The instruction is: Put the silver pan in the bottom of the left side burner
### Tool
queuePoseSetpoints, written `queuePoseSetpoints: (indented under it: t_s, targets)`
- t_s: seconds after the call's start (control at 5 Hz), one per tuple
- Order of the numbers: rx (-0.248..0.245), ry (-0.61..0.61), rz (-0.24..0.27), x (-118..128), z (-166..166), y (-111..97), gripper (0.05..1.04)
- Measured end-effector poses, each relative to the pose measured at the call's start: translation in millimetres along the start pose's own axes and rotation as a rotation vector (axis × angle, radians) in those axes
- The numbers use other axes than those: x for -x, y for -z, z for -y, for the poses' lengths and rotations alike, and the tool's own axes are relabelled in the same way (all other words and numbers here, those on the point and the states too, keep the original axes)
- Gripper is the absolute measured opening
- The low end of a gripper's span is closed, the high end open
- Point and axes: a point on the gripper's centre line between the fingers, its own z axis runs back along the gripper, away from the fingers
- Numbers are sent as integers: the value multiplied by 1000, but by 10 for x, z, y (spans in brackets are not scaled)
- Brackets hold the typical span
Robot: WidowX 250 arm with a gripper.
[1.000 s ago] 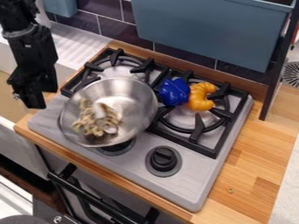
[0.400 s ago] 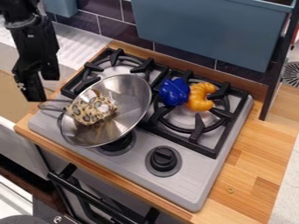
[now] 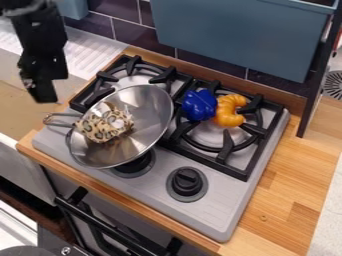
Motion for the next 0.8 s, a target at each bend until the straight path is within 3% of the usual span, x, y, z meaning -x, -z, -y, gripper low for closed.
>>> queuePoseSetpoints:
  t_s: [0.2,0.4,0.6,0.8]
  targets:
    - [-2,-182,116,-207,-56,-82,997]
    - [19,-349,194,-371,-63,-98,997]
    - [-35,-519,219,-517,-100,-194,997]
    - [-68,-600,215,-661,-139,-178,997]
